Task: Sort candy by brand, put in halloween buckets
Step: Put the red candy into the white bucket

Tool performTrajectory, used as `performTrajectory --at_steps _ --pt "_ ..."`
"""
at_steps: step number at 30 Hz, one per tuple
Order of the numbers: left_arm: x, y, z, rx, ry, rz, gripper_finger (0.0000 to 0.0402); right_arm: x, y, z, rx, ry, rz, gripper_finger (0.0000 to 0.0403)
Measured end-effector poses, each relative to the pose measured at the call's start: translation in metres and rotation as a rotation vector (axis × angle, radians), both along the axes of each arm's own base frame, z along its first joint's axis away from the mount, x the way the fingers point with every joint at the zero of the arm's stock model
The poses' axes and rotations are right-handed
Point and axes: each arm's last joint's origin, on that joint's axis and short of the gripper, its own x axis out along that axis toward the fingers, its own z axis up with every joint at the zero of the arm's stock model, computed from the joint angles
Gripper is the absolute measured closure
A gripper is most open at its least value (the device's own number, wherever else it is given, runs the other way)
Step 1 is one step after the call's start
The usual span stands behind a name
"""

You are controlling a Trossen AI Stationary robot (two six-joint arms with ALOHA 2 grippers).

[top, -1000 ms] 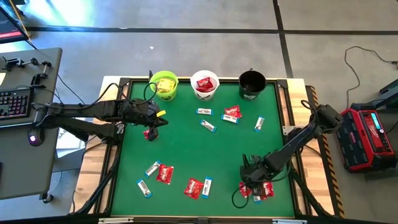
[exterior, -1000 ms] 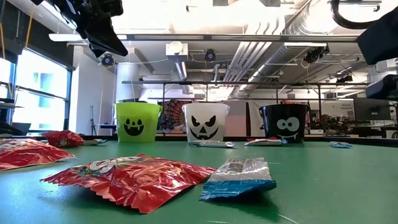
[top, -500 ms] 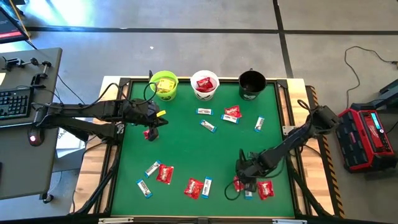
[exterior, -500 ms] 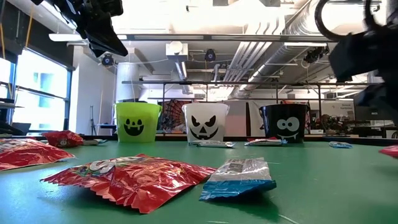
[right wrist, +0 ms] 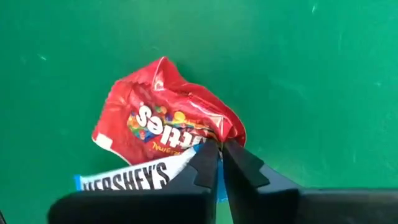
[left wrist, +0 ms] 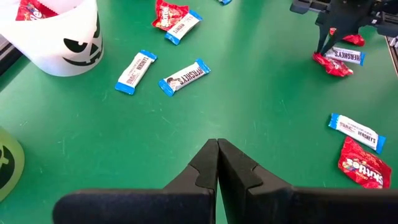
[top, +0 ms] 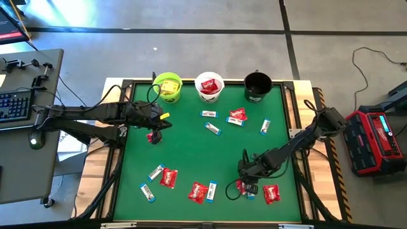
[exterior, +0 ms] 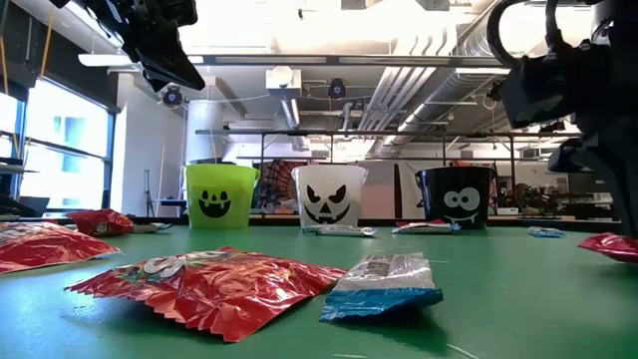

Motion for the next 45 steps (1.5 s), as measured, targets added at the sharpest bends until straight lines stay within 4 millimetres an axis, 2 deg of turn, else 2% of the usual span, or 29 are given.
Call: performTrajectory --at_steps 6,16,20,24,30,33,39,45 --pt "0.000 0.000 0.000 0.006 0.001 -0.005 0.0402 0.000 0.000 0.004 0.009 0.005 -0.014 0.0400" --pt "0.000 0.000 0.000 0.025 0.003 -0.020 0.0402 0.001 -0.001 0.038 -0.026 -0.051 -0.074 0.0403" --pt "0.000 0.000 0.000 0.027 0.003 -0.021 0.0402 0.003 0.000 0.043 -0.024 -0.073 -0.080 0.0402" --pt "0.000 0.000 0.000 0.027 0.003 -0.022 0.0401 0.008 -0.006 0.041 0.023 -0.037 -0.103 0.0376" --pt "0.000 0.000 0.000 0.028 0.003 -0.022 0.0402 0.018 -0.027 0.041 0.089 -0.011 -0.014 0.0278" --pt "0.000 0.000 0.000 0.028 0.003 -0.022 0.0402 0.026 -0.042 0.037 0.155 0.011 0.053 0.0243" --pt "0.000 0.000 0.000 0.027 0.004 -0.022 0.0402 0.038 -0.062 0.017 0.256 0.068 0.178 0.0233" --pt "0.000 0.000 0.000 0.020 0.004 -0.016 0.0401 0.046 -0.066 -0.001 0.314 0.091 0.233 0.0235"
